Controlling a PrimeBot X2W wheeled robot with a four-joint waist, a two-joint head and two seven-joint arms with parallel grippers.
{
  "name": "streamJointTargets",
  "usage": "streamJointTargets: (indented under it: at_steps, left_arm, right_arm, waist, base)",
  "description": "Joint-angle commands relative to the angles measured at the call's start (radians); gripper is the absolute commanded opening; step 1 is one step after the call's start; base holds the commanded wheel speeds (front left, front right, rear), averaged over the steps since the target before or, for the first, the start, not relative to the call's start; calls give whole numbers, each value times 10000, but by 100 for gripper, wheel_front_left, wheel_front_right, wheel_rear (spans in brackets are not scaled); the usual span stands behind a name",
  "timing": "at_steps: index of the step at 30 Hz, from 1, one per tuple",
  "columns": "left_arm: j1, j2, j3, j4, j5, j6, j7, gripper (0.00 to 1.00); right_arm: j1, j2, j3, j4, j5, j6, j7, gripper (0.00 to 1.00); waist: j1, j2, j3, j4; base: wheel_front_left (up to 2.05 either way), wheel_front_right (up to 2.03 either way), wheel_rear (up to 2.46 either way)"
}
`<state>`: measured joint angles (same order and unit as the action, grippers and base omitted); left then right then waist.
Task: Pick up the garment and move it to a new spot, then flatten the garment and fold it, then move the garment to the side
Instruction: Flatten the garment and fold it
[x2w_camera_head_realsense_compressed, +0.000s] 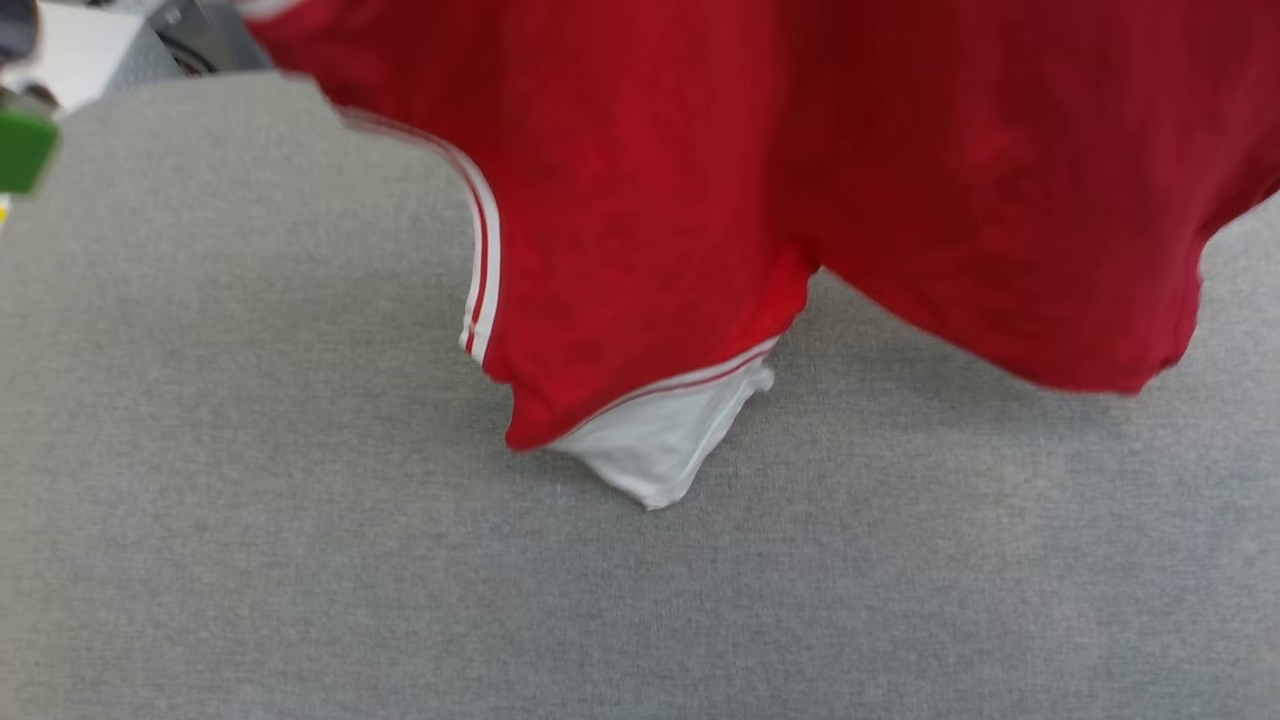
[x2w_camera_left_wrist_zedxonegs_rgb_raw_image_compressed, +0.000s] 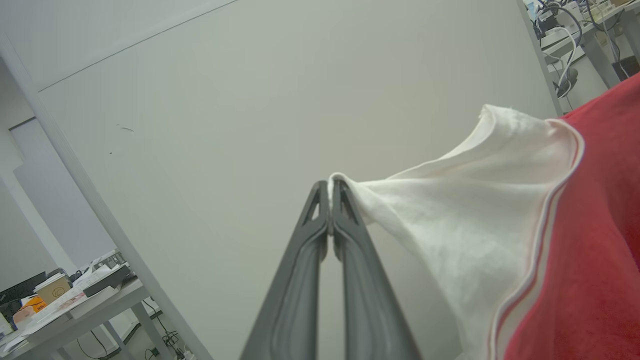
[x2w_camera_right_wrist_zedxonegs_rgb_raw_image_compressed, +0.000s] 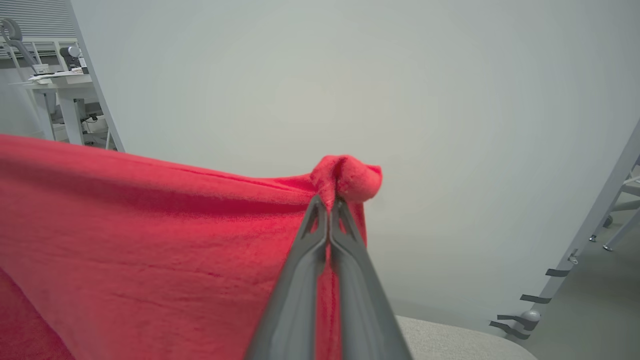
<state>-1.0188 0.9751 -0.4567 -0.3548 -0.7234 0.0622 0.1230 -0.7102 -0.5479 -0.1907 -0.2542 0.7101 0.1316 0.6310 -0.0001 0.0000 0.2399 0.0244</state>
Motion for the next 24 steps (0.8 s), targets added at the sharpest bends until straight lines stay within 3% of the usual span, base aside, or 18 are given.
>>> streamJointTargets:
  at_steps: [1,6,10,17,24]
  left_arm:
    - [-612,39,0,269,127,-240,110,0]
    - [-2814,-413,-212,1596,517,-1234,414,0]
    - [-4919,-942,-599,2987,1114,-1710,463,0]
    - [-8462,-1924,-1689,5811,2032,-1918,2,0]
    - [-10714,-2818,-2537,8763,2375,-1926,-1568,0]
  right_arm:
    - [-468,49,-24,186,-212,-9,-177,0]
    - [-2271,130,241,1161,-940,-9,-738,0]
    - [-4034,230,547,2286,-1492,-9,-1303,0]
    - [-6974,483,1198,4394,-2738,-9,-2540,0]
    - [-9264,1066,1591,6760,-4049,-9,-4143,0]
  waist:
    - [1,0,1104,-159]
    - [1,0,2293,-201]
    - [1,0,3176,-241]
    - [1,0,4415,-288]
    - [1,0,5159,-323]
  base:
    - [0,0,0]
    - [0,0,0]
    - [0,0,0]
    - [0,0,0]
    - [0,0,0]
